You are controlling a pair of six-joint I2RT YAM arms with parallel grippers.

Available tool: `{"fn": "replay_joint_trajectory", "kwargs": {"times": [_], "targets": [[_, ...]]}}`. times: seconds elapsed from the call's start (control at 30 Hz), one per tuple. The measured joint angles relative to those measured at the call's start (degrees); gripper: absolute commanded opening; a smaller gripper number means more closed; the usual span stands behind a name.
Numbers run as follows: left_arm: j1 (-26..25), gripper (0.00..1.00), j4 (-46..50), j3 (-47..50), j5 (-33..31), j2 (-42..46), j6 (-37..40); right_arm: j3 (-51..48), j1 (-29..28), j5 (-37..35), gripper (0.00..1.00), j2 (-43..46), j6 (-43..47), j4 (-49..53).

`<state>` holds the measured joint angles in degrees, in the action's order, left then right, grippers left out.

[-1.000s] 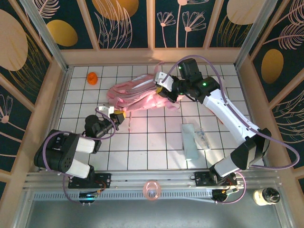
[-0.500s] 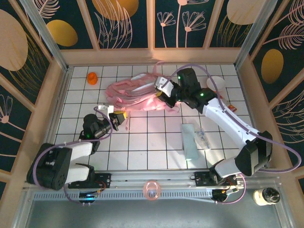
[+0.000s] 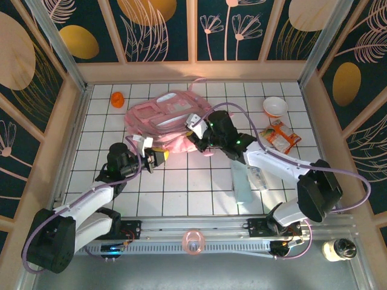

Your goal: Pack the student bag

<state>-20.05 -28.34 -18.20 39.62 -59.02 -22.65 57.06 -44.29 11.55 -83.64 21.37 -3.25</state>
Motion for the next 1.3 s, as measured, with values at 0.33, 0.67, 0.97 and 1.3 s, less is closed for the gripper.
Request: {"fn": "replay_joint_trajectory", "kwargs": {"times": [0.33,0.67,0.97,1.3], "targets": [[-2.5,0.0,4.9,-2.0,0.4,-1.8,-2.3,-5.6,-4.0,-5.8,0.05,-0.9,-11.1,-7.0],[-3.9,0.0,12.0,-2.8,-5.5,-4.0,-2.5,-14.3,-4.4,-5.3,0.64,6.7,-28.0,-10.3],[-4.0,0.0,13.2,0.4,-8.7,-8.3,-3.9,-15.7,2.5,-5.2,0.66,13.2,-58.7,1.3],[-4.3,0.0,13.6,0.4,-10.2,-10.0,-5.1,-20.7,3.3,1.2,0.51,3.3,-79.6,0.2]]}}
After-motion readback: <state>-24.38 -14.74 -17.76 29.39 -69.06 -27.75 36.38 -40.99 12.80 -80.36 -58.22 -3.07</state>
